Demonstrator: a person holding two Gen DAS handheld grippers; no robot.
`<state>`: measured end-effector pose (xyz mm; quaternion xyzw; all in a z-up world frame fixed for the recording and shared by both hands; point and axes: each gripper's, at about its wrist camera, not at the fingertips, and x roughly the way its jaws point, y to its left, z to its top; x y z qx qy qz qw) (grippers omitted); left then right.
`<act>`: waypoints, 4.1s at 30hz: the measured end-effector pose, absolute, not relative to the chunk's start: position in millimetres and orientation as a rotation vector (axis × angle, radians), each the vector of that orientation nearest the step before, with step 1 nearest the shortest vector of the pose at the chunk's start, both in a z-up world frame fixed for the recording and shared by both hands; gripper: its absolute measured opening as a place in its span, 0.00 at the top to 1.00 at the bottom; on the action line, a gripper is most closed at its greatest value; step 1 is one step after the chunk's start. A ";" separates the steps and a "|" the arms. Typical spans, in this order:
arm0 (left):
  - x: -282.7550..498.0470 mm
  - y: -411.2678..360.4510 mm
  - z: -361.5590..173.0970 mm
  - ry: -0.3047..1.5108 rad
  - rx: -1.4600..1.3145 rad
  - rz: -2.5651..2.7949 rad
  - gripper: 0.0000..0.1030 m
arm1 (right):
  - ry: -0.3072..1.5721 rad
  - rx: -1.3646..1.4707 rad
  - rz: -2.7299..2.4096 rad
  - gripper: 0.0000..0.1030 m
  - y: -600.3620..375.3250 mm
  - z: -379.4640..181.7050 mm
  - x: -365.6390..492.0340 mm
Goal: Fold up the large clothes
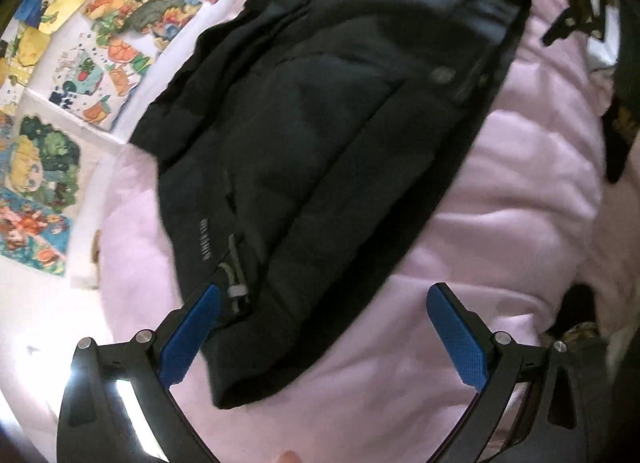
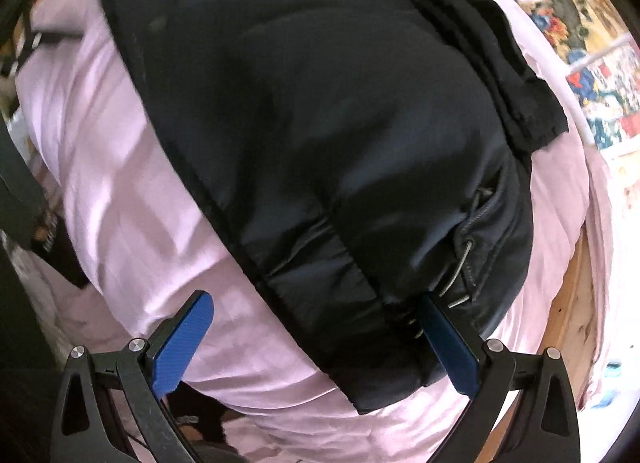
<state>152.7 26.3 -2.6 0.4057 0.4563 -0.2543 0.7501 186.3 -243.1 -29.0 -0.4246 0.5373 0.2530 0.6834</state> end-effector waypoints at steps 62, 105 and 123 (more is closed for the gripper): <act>201.8 67.3 90.9 0.860 0.455 -0.356 0.93 | 0.352 -1.432 0.256 0.91 -239.9 17.8 150.5; 205.5 49.8 258.0 0.483 0.236 -0.341 0.97 | 0.466 -0.811 0.215 0.94 -291.4 189.3 191.0; 390.3 20.9 244.4 0.461 0.209 -0.140 0.97 | 0.367 -0.690 0.121 0.93 -291.2 193.5 367.7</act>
